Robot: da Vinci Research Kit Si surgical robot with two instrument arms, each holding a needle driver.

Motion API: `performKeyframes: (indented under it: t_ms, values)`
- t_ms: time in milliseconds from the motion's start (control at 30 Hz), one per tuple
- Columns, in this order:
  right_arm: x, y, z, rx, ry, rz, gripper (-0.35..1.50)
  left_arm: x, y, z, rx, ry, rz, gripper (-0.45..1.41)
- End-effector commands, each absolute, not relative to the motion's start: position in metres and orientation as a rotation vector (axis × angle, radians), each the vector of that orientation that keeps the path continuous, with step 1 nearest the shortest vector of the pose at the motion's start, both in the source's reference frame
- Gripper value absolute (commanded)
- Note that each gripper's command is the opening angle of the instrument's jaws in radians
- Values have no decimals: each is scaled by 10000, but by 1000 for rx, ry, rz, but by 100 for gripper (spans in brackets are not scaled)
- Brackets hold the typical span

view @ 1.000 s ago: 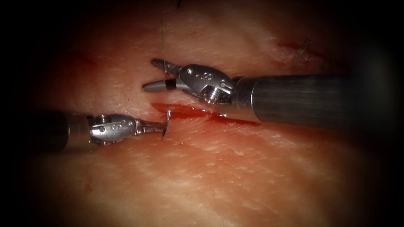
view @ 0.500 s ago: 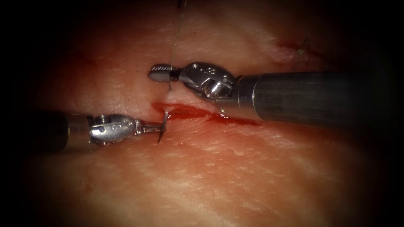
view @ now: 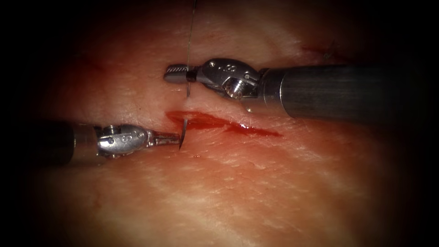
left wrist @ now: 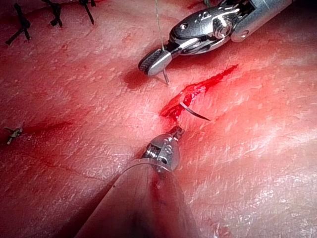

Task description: Wound Closure

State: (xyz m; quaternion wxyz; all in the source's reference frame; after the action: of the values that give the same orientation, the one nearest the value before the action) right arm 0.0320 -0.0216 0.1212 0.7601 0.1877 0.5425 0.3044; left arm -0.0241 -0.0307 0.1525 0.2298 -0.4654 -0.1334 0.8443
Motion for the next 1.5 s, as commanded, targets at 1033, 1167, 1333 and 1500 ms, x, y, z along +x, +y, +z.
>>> performKeyframes:
  t_ms: [1033,1167,1333,1500]
  values:
    - [320,-235,1207,665,1221,844,140,-239,-328,1516,-1457,-207,2467,10]
    - [308,-233,1203,676,1227,841,131,-242,-333,1510,-1507,-150,2489,20]
    - [288,-228,1202,673,1243,850,130,-253,-338,1504,-1581,-93,2509,39]
    - [268,-230,1203,667,1239,850,126,-265,-333,1492,-1645,-23,2526,57]
